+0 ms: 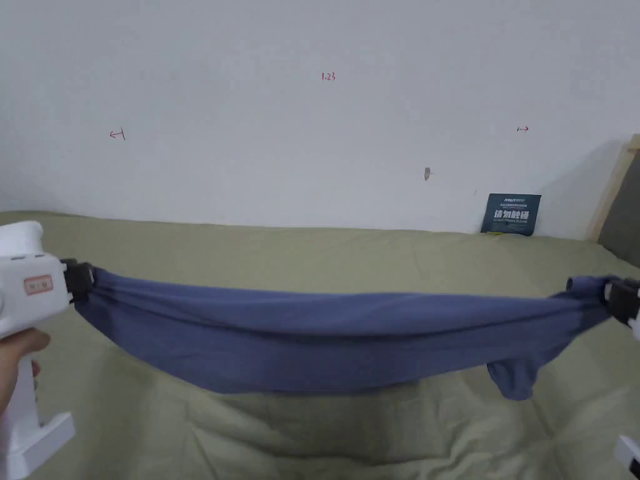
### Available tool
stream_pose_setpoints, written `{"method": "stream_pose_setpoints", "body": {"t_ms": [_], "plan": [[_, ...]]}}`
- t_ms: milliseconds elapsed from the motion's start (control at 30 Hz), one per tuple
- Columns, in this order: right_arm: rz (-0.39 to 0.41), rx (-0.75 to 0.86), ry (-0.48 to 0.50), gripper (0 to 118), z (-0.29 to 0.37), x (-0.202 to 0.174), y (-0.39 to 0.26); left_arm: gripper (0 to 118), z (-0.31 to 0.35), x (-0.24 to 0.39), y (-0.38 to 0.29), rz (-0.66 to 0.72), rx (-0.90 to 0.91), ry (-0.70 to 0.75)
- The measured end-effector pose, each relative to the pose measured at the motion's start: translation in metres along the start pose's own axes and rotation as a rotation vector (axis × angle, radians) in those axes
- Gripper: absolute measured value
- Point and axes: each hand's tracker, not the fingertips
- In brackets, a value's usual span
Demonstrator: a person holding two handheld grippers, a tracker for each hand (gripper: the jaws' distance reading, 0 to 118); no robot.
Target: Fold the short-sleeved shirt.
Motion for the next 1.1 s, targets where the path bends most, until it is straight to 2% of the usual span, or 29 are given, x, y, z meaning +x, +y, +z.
{"method": "stream_pose_setpoints", "body": {"t_ms": [33,167,300,367,400,433,467,500,533,567,633,667,767,833,867,900,933,967,1000,1033,1067,1100], "plan": [[-0.011,0.008,0.003,4,0.018,0.008,-0.020,3,0.044,0.015,-0.031,-0.010,0.006,0.007],[0.010,-0.109,0.009,4,0.080,0.028,-0.099,3,0.105,-0.011,-0.114,-0.049,-0.122,-0.045],[0.069,-0.254,-0.030,4,0.109,0.035,-0.179,3,0.126,-0.034,-0.199,-0.068,-0.271,0.027],[0.067,-0.346,-0.039,6,0.101,0.041,-0.217,4,0.122,-0.040,-0.234,-0.058,-0.364,0.026],[0.049,-0.361,-0.056,12,0.099,0.043,-0.228,13,0.119,-0.041,-0.243,-0.075,-0.377,0.030],[0.058,-0.361,-0.098,25,0.097,0.045,-0.233,29,0.115,-0.043,-0.247,-0.100,-0.365,0.061],[0.072,-0.346,-0.110,35,0.097,0.045,-0.231,39,0.117,-0.041,-0.248,-0.129,-0.347,0.089],[0.072,-0.327,-0.127,35,0.101,0.042,-0.225,39,0.123,-0.038,-0.244,-0.147,-0.322,0.108],[0.065,-0.269,-0.098,67,0.109,0.032,-0.210,83,0.133,-0.029,-0.233,-0.148,-0.273,0.096],[0.091,-0.186,-0.042,67,0.120,0.019,-0.195,105,0.146,-0.018,-0.224,-0.145,-0.210,0.059],[0.155,-0.079,0.064,67,0.143,-0.019,-0.165,110,0.177,0.014,-0.209,-0.174,-0.040,-0.018],[0.194,-0.011,0.120,67,0.154,-0.041,-0.154,110,0.191,0.033,-0.206,-0.216,0.040,0.005],[0.199,0.160,0.261,66,0.183,-0.098,-0.139,110,0.217,0.057,-0.208,-0.260,0.264,0.038],[0.195,0.196,0.302,64,0.192,-0.125,-0.139,108,0.230,0.064,-0.220,-0.224,0.317,0.063],[0.188,0.197,0.314,63,0.194,-0.134,-0.143,102,0.234,0.065,-0.223,-0.235,0.295,0.076],[0.189,0.193,0.317,49,0.196,-0.142,-0.146,82,0.236,0.065,-0.225,-0.249,0.280,0.101],[0.202,0.196,0.316,1,0.195,-0.150,-0.150,31,0.237,0.060,-0.226,-0.251,0.250,0.109],[0.240,0.209,0.266,1,0.193,-0.159,-0.154,0,0.233,0.050,-0.229,-0.251,0.195,0.141],[0.242,0.241,0.253,1,0.195,-0.164,-0.155,0,0.231,0.041,-0.229,-0.253,0.166,0.130],[0.240,0.190,0.325,1,0.192,-0.170,-0.158,0,0.230,0.024,-0.231,-0.234,0.158,0.088],[0.227,0.153,0.334,1,0.189,-0.174,-0.159,0,0.227,0.007,-0.229,-0.193,0.108,0.069],[0.223,0.150,0.324,1,0.186,-0.177,-0.161,0,0.219,-0.007,-0.231,-0.182,0.047,0.112]]}}
